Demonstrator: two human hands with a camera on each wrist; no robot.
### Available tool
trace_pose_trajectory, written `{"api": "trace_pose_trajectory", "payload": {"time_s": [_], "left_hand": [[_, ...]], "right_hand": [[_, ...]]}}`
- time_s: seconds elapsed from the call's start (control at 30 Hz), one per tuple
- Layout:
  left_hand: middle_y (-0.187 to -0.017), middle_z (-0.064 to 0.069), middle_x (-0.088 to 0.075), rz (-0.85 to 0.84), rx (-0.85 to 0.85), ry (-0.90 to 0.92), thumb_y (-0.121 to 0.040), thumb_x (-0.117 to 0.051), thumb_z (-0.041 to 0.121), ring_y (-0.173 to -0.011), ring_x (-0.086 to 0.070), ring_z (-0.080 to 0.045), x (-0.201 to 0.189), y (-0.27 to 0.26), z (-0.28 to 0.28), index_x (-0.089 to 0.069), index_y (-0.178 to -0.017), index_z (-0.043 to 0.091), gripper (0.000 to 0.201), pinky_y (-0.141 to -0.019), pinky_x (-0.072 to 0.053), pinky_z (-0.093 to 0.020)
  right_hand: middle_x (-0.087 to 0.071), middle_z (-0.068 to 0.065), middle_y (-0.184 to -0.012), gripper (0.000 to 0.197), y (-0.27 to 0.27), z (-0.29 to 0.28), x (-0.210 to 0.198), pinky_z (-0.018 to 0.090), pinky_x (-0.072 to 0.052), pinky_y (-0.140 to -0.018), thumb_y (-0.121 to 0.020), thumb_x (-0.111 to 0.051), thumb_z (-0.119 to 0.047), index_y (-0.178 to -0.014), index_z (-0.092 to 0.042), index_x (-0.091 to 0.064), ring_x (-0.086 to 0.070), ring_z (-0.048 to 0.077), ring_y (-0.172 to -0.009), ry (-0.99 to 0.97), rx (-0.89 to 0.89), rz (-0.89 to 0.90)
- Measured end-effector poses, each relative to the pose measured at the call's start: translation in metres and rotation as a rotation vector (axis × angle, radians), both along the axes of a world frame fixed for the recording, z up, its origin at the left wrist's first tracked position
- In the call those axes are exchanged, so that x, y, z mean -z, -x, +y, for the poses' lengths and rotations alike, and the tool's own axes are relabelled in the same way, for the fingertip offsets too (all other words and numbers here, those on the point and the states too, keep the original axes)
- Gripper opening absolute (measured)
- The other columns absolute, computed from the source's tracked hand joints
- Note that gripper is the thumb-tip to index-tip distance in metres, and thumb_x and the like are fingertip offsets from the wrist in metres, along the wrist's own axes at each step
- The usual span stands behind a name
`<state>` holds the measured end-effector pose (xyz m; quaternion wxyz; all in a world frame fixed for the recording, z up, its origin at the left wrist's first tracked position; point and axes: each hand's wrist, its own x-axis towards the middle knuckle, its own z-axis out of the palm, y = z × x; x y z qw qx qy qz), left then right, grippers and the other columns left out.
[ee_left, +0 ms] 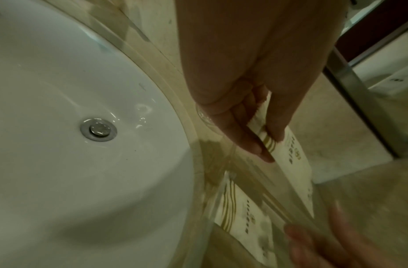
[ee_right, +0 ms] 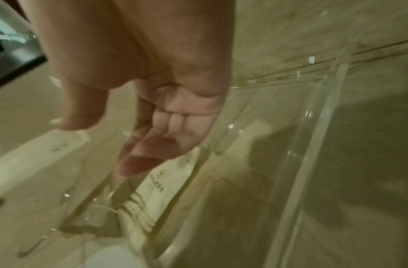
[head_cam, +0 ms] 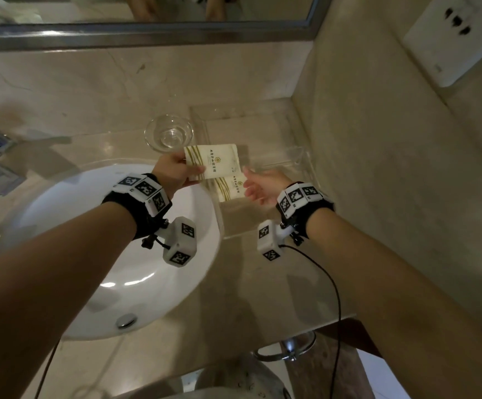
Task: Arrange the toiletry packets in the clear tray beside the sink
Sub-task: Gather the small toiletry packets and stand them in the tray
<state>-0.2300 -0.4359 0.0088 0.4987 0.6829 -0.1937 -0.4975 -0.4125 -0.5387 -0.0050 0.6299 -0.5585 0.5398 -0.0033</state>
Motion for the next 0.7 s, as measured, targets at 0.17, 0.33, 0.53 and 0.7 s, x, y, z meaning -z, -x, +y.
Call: {"api": "trace_pose_trajectory", "payload": {"time_s": [0.17, 0.33, 0.53, 0.7], "left_hand": [[-0.116, -0.013, -0.062, 0.024, 0.088, -0.014, -0.083, -0.058, -0.009, -0.106, -0.061, -0.026, -0.002, 0.019, -0.006, -0.054, -0.123, -0.001, 0.042, -0.072, -0.058, -0.023], [-0.097, -0.004, -0.066, -0.013, 0.136, -0.077, -0.082, -0.067, 0.009, -0.087, -0.063, -0.018, 0.000, 0.026, -0.005, -0.061, -0.100, 0.014, 0.019, -0.071, -0.056, -0.023], [-0.078, 0.002, -0.064, -0.068, 0.065, -0.115, -0.087, -0.059, 0.012, -0.071, -0.060, -0.012, 0.003, 0.018, -0.001, -0.057, -0.083, 0.021, 0.010, -0.072, -0.046, -0.025], [-0.077, 0.001, -0.063, -0.078, 0.030, -0.143, -0.087, -0.058, 0.007, -0.069, -0.058, -0.011, 0.006, 0.019, -0.002, -0.057, -0.080, 0.019, 0.014, -0.070, -0.046, -0.024]], "right_hand": [[-0.064, 0.003, -0.080, 0.004, -0.002, 0.005, -0.004, 0.018, -0.044, -0.055, -0.090, -0.059, -0.013, -0.090, -0.010, -0.062, -0.056, 0.009, -0.060, -0.118, 0.082, -0.295], [-0.058, 0.004, -0.074, 0.007, 0.009, 0.002, 0.006, 0.016, -0.044, -0.044, -0.090, -0.056, -0.001, -0.087, -0.006, -0.059, -0.050, 0.008, -0.055, -0.159, 0.243, -0.344], [-0.054, -0.001, -0.046, 0.020, 0.056, -0.022, 0.026, 0.017, -0.047, -0.051, -0.090, -0.055, 0.003, -0.072, -0.006, -0.052, -0.046, 0.008, -0.049, -0.142, 0.557, -0.219], [-0.043, -0.004, -0.029, 0.030, 0.082, -0.039, 0.041, 0.018, -0.040, -0.048, -0.092, -0.055, -0.007, -0.064, -0.009, -0.044, -0.042, 0.006, -0.028, -0.176, 0.593, -0.042]]}}
